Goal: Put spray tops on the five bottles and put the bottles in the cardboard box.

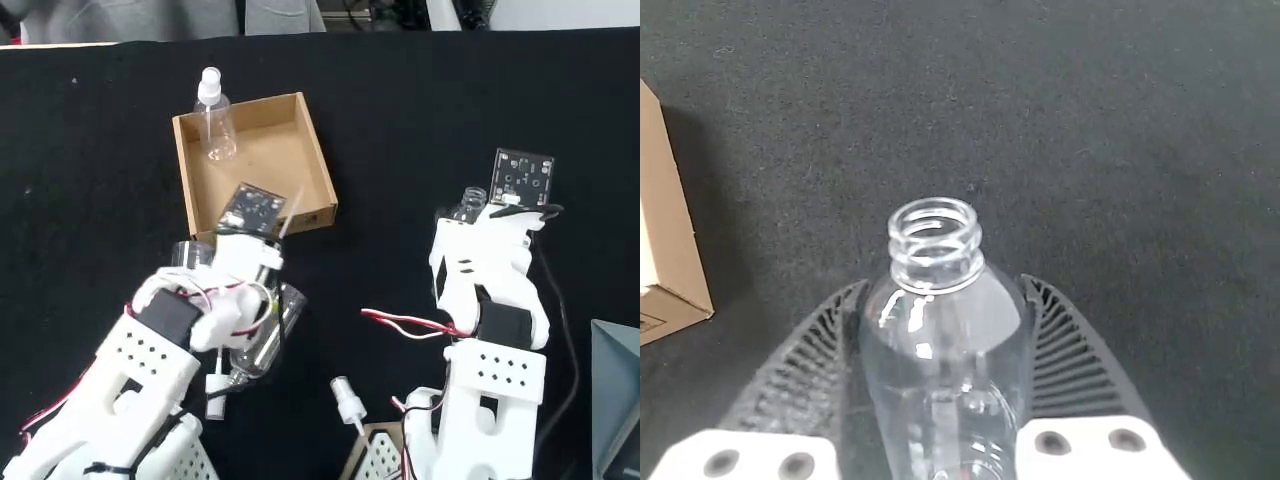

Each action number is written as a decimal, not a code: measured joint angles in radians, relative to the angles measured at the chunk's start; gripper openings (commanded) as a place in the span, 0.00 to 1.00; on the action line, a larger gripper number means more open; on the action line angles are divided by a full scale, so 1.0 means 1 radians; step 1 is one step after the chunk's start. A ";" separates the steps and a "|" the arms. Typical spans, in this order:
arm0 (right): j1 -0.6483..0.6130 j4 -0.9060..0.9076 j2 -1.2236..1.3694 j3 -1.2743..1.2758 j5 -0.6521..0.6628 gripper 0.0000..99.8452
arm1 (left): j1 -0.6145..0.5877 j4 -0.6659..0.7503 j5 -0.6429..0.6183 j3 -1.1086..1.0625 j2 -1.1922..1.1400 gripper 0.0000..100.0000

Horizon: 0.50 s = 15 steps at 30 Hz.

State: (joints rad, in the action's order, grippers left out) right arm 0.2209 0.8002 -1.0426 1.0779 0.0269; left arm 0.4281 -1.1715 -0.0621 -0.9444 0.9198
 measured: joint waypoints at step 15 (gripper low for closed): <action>0.000 0.000 0.000 0.020 0.000 0.08 | -0.183 -0.044 0.000 0.000 0.000 0.09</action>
State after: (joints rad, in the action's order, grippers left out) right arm 0.2209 0.8002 -1.0426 1.0978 0.0269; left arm 0.2455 -1.2160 -0.0621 -0.9444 0.9198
